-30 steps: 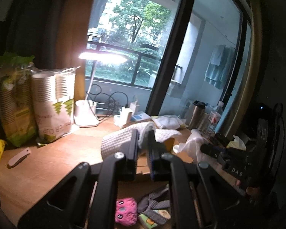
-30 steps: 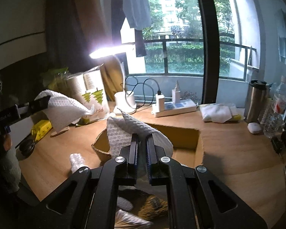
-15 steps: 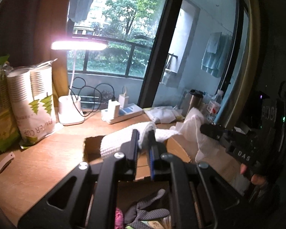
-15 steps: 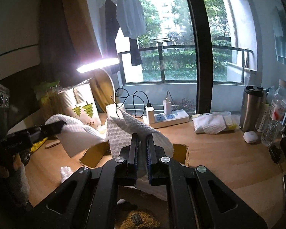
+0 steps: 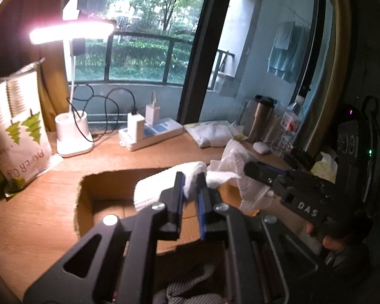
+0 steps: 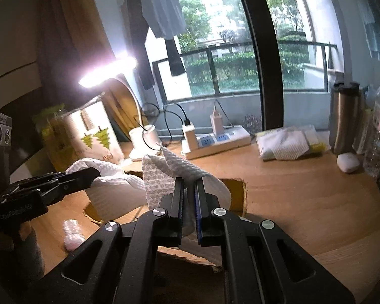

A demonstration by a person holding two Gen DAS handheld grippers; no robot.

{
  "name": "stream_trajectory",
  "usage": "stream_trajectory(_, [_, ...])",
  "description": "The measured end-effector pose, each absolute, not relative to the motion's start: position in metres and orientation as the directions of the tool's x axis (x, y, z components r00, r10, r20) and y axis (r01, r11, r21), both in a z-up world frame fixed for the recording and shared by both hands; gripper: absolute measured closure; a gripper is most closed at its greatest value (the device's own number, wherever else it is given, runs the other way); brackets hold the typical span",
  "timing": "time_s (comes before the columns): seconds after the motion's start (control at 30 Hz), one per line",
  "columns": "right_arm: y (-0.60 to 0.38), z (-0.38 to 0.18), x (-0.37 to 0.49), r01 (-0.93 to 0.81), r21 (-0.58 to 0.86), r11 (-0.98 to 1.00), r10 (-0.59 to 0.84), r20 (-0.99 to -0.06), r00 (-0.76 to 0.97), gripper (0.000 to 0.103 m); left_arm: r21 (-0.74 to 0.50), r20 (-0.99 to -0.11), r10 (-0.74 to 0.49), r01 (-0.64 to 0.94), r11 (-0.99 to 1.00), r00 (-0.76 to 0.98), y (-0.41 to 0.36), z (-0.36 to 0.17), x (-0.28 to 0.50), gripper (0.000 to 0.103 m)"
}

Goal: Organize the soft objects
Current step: 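Carry the held towel over the cardboard box with both tools, then lower the towel into the box and open both tools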

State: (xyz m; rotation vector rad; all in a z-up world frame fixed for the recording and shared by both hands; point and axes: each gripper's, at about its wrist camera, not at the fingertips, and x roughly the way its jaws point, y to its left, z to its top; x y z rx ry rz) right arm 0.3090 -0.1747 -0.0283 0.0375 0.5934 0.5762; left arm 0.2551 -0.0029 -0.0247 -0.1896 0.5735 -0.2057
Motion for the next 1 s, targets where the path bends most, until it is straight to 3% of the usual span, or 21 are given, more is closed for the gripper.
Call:
stream_trajectory(0.5, [-0.186, -0.065, 0.330, -0.442, 0.140, 0.886, 0.435, -0.581, 0.687, 0.094, -0.255, -0.639, -0.268, 0.130, 0.958, 0.721, -0.034, -0.067, 0.301, 0.094])
stream_trajectory(0.57, [-0.187, -0.065, 0.330, -0.428, 0.118, 0.896, 0.412, -0.583, 0.700, 0.085, -0.255, -0.655, -0.273, 0.134, 0.958, 0.704, -0.039, -0.072, 0.304, 0.093])
stream_trajectory(0.63, [-0.190, -0.067, 0.329, -0.415, 0.103, 0.904, 0.393, -0.581, 0.713, 0.066, -0.257, -0.673, -0.279, 0.138, 0.957, 0.685, -0.044, -0.077, 0.306, 0.092])
stream_trajectory(0.67, [-0.191, -0.068, 0.329, -0.412, 0.104, 0.905, 0.391, -0.582, 0.713, 0.063, -0.257, -0.681, -0.281, 0.139, 0.956, 0.676, -0.047, -0.079, 0.307, 0.092])
stream_trajectory(1.0, [-0.186, -0.102, 0.350, -0.386, 0.120, 0.915, 0.351, -0.708, 0.612, 0.060, -0.302, -0.760, -0.317, 0.123, 0.945, 0.567, -0.054, -0.108, 0.321, 0.089])
